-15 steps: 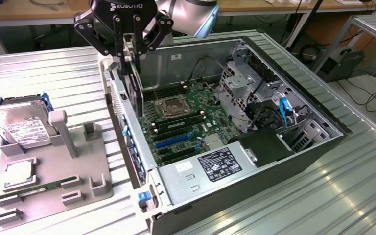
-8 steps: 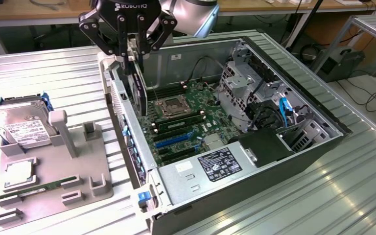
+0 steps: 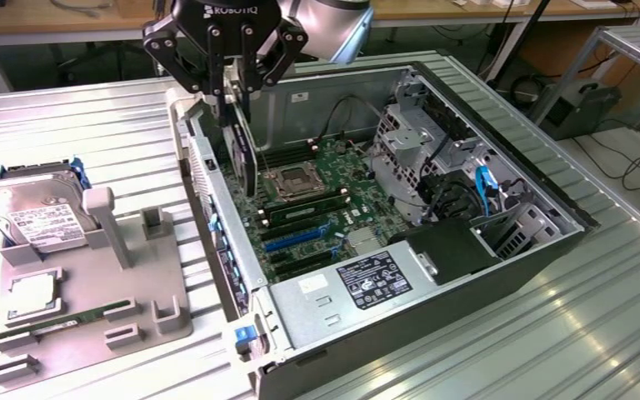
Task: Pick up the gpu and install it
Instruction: 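Pick up the gpu and move the gpu toward the slot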
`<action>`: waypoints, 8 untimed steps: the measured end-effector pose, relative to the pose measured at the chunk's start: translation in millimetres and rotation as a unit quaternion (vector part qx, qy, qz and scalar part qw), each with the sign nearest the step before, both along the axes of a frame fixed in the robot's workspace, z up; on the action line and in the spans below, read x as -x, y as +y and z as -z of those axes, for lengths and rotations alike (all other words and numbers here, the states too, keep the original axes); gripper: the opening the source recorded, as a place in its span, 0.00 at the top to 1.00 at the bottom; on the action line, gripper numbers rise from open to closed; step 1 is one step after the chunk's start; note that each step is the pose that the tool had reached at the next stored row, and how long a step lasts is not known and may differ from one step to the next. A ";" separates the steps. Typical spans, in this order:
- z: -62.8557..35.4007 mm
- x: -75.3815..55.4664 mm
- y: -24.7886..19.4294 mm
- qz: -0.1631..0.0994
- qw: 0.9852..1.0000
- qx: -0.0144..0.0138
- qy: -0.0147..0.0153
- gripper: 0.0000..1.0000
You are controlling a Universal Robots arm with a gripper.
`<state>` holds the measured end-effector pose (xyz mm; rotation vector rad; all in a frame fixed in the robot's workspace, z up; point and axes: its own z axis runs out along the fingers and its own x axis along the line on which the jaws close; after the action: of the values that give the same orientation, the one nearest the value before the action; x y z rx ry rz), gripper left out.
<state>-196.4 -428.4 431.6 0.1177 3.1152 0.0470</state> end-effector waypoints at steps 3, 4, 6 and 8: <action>0.0 -1.2 0.0 0.000 1.000 0.000 0.000 0.73; 0.0 -1.6 0.0 0.000 1.000 0.000 0.000 0.73; 0.0 -2.3 0.0 0.000 1.000 0.000 0.000 0.73; 0.1 -3.0 0.0 0.000 1.000 0.000 0.000 0.73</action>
<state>-193.4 -428.4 431.6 0.1177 3.1152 0.0467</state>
